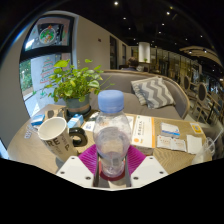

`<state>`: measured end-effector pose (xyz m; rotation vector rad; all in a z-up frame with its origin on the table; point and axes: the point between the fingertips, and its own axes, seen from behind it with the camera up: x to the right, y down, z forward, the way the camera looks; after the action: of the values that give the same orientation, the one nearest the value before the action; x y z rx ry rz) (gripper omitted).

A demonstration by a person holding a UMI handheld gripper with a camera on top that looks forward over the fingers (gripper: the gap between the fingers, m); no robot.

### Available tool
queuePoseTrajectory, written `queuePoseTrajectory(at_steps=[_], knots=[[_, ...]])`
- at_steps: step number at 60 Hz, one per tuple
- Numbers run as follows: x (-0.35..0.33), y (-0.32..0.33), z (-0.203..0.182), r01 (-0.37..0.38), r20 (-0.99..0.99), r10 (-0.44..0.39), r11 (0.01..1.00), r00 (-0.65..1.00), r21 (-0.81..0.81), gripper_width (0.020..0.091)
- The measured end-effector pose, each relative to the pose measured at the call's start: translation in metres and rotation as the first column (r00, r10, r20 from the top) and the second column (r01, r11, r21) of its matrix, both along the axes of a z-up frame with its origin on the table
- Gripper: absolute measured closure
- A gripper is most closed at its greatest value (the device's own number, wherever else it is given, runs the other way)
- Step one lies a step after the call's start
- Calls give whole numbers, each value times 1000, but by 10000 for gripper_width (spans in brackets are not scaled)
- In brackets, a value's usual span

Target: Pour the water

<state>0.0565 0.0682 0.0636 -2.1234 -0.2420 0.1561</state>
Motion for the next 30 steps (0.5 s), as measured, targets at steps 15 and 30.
queuePoseTrajectory(at_steps=[15, 30], knots=[[2, -2, 1, -2, -21, 3, 1000, 1000, 27, 591], [15, -44, 8, 58, 17, -57, 993, 998, -99, 251]])
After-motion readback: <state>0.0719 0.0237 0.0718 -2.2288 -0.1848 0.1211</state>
